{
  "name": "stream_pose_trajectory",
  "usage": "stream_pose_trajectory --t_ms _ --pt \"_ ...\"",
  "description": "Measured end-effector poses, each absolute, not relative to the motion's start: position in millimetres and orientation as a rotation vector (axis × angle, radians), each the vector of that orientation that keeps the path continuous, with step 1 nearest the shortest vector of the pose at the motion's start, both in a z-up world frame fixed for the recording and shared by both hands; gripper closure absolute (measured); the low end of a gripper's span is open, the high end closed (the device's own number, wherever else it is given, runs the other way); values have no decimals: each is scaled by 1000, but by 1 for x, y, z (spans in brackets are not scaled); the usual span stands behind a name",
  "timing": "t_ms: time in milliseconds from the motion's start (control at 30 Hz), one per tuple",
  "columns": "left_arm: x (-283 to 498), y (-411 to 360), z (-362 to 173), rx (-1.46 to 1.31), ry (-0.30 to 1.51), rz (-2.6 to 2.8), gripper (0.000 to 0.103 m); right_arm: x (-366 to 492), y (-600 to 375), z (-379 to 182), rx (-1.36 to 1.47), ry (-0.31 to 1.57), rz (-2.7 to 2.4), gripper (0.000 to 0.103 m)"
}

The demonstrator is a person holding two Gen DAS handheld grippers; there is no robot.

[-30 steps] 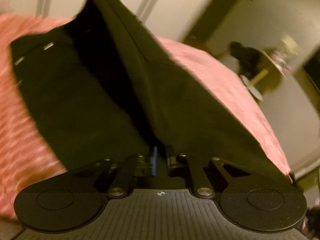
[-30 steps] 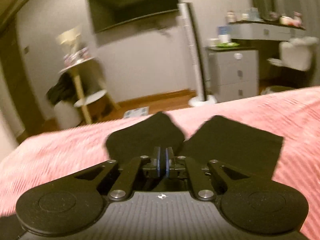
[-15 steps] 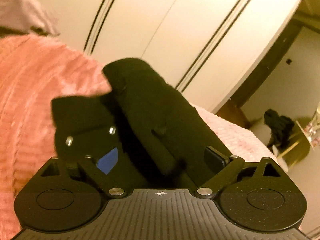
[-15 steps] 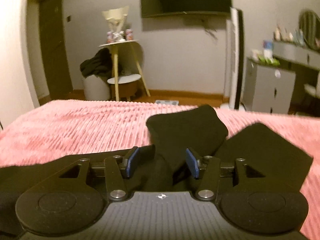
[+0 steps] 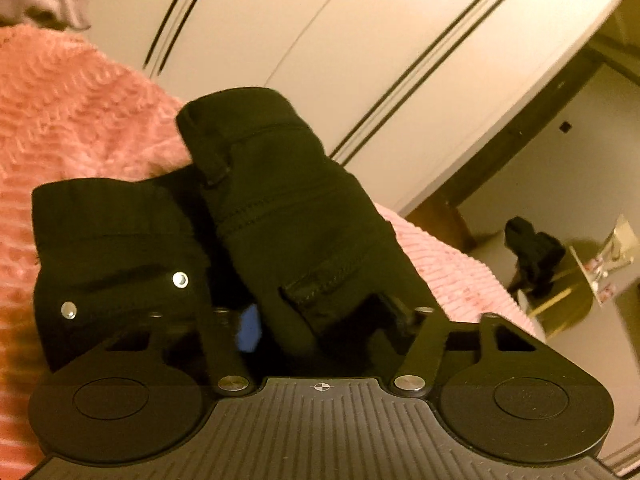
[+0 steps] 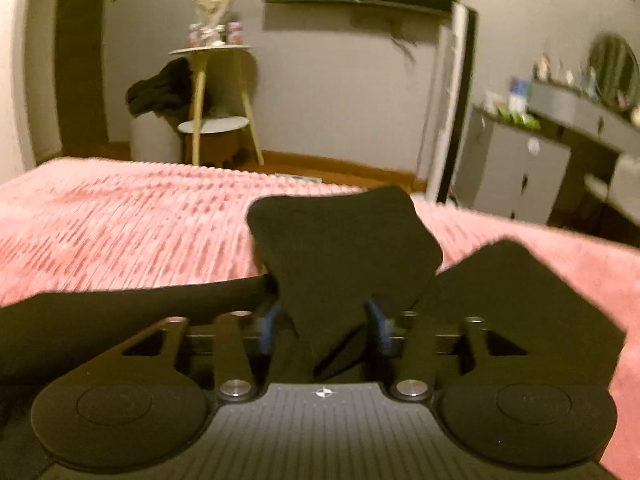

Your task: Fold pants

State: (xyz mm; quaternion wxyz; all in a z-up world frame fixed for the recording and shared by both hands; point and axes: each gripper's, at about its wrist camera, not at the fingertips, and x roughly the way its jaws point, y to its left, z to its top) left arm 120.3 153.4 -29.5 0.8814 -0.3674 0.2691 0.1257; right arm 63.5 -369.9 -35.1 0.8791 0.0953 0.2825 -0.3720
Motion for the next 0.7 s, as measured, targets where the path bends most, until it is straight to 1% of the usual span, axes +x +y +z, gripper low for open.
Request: stream_pose_trajectory --t_ms 33,67,133,233,300,333,400,467,533,600,667,700 --pt "121 156 -29 -769 558 255 69 61 -374 -36 225 575 -782 82" --pt "121 158 -26 -770 552 251 73 57 -378 -33 265 558 -786 86" --pt "114 162 -18 -806 516 209 90 36 -396 -25 477 488 -773 88" --pt "98 166 -2 -815 476 167 90 -16 -428 -11 811 308 -746 90" --pt "82 171 6 -822 449 146 91 -47 -437 -4 908 212 -722 90" --pt "73 173 10 -835 434 135 91 -58 -439 -3 932 199 -716 91" --pt "49 181 10 -858 419 123 90 -72 -442 -5 929 220 -728 92" --pt "29 186 1 -849 440 130 90 -82 -447 -13 899 282 -764 92" --pt "16 187 -15 -798 510 163 90 -89 -453 -26 888 375 -785 92" --pt "4 187 -33 -794 576 198 90 -97 -457 -36 897 428 -799 91" --pt "-3 190 -45 -840 581 210 87 -105 -459 -36 922 409 -776 84" --pt "-4 192 -45 -857 574 211 85 -108 -461 -35 948 400 -762 73"
